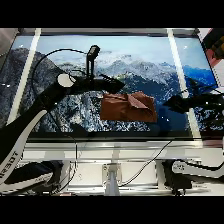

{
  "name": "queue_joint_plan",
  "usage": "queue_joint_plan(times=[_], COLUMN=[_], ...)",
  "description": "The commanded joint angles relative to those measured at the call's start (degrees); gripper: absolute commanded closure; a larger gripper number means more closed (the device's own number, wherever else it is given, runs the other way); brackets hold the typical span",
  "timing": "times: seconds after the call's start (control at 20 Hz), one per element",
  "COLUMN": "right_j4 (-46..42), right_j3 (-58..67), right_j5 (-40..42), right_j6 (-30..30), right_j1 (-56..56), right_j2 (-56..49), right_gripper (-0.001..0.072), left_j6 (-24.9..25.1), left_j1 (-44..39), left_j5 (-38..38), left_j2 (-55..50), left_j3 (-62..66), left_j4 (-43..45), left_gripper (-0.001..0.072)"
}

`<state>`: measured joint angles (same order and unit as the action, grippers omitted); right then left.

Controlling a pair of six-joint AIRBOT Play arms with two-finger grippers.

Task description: Fold the clothes and pants, and hang the long-sleeved shirts on hangers.

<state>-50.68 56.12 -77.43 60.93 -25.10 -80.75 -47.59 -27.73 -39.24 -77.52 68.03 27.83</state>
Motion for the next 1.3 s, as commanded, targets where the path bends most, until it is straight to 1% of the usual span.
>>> queue_joint_plan(times=[0.0, 0.15, 0.3, 0.35, 0.45, 0.5, 0.6, 0.7, 0.85, 1.0, 1.25], right_j4=[4.0, 2.1, -6.6, -9.6, -11.8, -12.1, -12.5, -12.9, -13.1, -16.1, -15.8], right_j3=[-0.1, 0.0, 0.0, 0.0, 0.0, 0.0, 0.0, 0.4, 3.5, 6.3, 7.5], right_j5=[0.2, 0.1, 0.4, 0.6, 1.8, 3.9, 9.2, 12.1, 12.0, 14.7, 12.2], right_j6=[-5.7, -9.7, -9.5, -9.3, -8.8, -6.6, 0.2, 5.4, 8.4, 12.7, 14.1], right_j1=[6.0, 12.3, 17.7, 19.4, 21.9, 22.8, 23.4, 23.3, 23.3, 23.3, 22.9], right_j2=[-2.9, -2.9, -2.9, -2.9, -2.9, -2.9, -2.9, -2.9, -2.9, -3.0, -6.8], right_gripper=[0.008, 0.008, 0.0078, 0.0037, 0.0023, 0.0022, 0.0022, 0.0022, 0.0023, 0.0023, 0.0027], left_j6=[0.0, 0.0, 0.0, 0.0, 0.0, 0.0, 0.0, 0.0, 0.0, 0.0, 0.0], left_j1=[0.6, 0.6, 0.6, 0.6, 0.6, 0.6, 0.6, 0.6, 0.6, 0.6, 0.6], left_j5=[-1.0, -1.5, -1.8, -2.0, -2.3, -2.3, -2.3, -2.7, -3.1, -3.1, -4.4], left_j2=[-0.4, -0.6, -0.6, -0.6, -0.6, -0.6, -0.6, -0.6, -0.6, -0.7, -0.7], left_j3=[0.0, 0.0, 0.0, 0.0, 0.0, 0.0, 0.0, 0.0, 0.0, 0.0, 0.0], left_j4=[0.2, 0.2, 0.2, 0.2, 0.2, 0.2, 0.2, 0.2, 0.2, 0.2, 0.2], left_gripper=[0.0068, 0.0068, 0.0068, 0.0068, 0.0069, 0.0068, 0.0068, 0.0068, 0.0069, 0.0068, 0.0068])
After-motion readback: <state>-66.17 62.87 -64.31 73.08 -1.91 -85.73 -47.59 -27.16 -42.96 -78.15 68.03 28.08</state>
